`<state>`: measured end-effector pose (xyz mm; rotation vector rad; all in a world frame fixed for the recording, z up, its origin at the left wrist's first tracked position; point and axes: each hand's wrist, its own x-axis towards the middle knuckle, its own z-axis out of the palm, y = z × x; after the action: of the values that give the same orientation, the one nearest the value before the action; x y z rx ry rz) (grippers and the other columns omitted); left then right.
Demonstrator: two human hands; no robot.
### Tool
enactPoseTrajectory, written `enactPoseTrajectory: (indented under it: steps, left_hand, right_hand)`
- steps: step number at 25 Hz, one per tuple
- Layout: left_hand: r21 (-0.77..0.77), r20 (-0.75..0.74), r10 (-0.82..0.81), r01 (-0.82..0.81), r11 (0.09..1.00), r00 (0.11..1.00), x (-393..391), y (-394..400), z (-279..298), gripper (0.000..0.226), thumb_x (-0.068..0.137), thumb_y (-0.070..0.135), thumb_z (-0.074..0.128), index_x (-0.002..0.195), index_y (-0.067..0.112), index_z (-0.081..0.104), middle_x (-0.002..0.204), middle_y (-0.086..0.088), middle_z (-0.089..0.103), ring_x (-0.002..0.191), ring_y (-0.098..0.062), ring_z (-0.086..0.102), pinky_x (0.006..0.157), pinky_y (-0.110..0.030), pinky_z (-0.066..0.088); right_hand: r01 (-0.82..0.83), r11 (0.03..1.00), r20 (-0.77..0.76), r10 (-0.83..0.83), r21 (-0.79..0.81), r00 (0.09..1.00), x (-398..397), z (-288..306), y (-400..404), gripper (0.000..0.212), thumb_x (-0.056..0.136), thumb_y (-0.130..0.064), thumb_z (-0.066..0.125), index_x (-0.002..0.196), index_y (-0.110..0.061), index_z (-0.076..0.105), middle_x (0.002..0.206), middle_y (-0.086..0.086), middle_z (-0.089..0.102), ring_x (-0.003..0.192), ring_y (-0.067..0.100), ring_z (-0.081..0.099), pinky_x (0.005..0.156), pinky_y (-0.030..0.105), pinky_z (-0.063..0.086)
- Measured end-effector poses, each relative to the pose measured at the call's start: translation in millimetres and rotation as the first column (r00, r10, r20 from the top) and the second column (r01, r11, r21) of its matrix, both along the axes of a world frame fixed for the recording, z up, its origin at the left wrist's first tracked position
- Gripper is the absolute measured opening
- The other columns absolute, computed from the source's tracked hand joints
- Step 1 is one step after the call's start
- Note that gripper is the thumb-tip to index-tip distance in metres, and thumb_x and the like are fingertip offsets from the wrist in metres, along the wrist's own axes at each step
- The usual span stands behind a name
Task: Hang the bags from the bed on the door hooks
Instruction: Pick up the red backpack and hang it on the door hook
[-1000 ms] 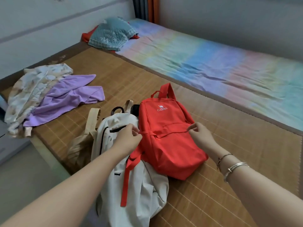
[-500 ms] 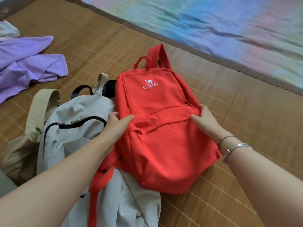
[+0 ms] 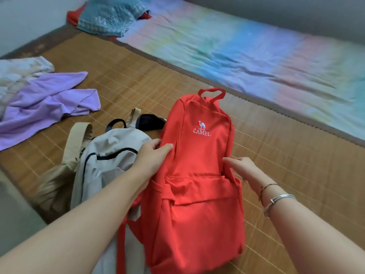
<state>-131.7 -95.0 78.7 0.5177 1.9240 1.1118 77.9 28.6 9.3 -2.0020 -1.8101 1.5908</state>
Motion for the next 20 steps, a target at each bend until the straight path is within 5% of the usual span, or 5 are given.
enactPoseTrajectory:
  steps: [4, 8, 11, 14, 20]
  left_hand:
    - [0.182, 0.107, -0.104, 0.084, 0.98, 0.989, 22, -48, 57, 0.012, 0.086, 0.026, 0.066, 0.079, 0.02, 0.075, 0.081, 0.0, 0.078, 0.073, -0.011, 0.072, 0.073, -0.031, 0.058]
    - [0.295, 0.258, -0.083, 0.003, 0.956, 0.963, 35, -123, 112, 0.014, 0.091, 0.028, 0.059, 0.096, 0.022, 0.071, 0.077, 0.007, 0.078, 0.069, -0.008, 0.073, 0.062, -0.023, 0.057]
    - [0.397, 0.233, 0.09, -0.179, 0.9, 0.968, 40, -197, 173, 0.028, 0.093, 0.029, 0.056, 0.116, 0.016, 0.065, 0.093, 0.001, 0.078, 0.09, -0.017, 0.072, 0.088, -0.036, 0.055]
    - [0.462, 0.203, 0.169, -0.246, 0.852, 0.965, 54, -289, 232, 0.042, 0.09, 0.033, 0.058, 0.127, 0.013, 0.06, 0.125, -0.006, 0.068, 0.118, -0.023, 0.061, 0.108, -0.043, 0.042]
    - [0.53, 0.188, 0.299, -0.353, 0.771, 0.935, 87, -509, 333, 0.02, 0.084, 0.032, 0.063, 0.093, 0.022, 0.078, 0.082, -0.001, 0.08, 0.07, -0.016, 0.076, 0.059, -0.027, 0.058]
  right_hand:
    - [-0.079, 0.993, 0.097, 0.07, 0.087, 0.993, 8, 56, -45, 0.035, 0.078, -0.04, 0.058, 0.1, -0.014, 0.069, 0.118, 0.017, 0.062, 0.119, 0.033, 0.052, 0.103, 0.039, 0.04]
    - [0.014, 0.97, -0.086, 0.008, 0.244, 0.996, 12, 125, -107, 0.026, 0.075, -0.03, 0.053, 0.077, -0.005, 0.059, 0.084, 0.016, 0.061, 0.081, 0.028, 0.058, 0.067, 0.03, 0.044]
    - [0.096, 0.91, -0.259, 0.013, 0.404, 0.966, 17, 196, -164, 0.032, 0.07, -0.027, 0.05, 0.077, 0.002, 0.062, 0.063, 0.012, 0.057, 0.054, 0.021, 0.052, 0.048, 0.023, 0.037]
    - [0.228, 0.832, -0.413, 0.001, 0.505, 0.911, 21, 262, -235, 0.032, 0.08, -0.029, 0.052, 0.099, -0.005, 0.044, 0.078, 0.0, 0.054, 0.063, 0.011, 0.05, 0.051, 0.025, 0.035]
    - [0.149, 0.857, -0.612, 0.221, 0.493, 0.759, 9, 369, -399, 0.042, 0.087, -0.036, 0.049, 0.118, -0.01, 0.039, 0.107, 0.007, 0.054, 0.093, 0.022, 0.051, 0.079, 0.03, 0.035]
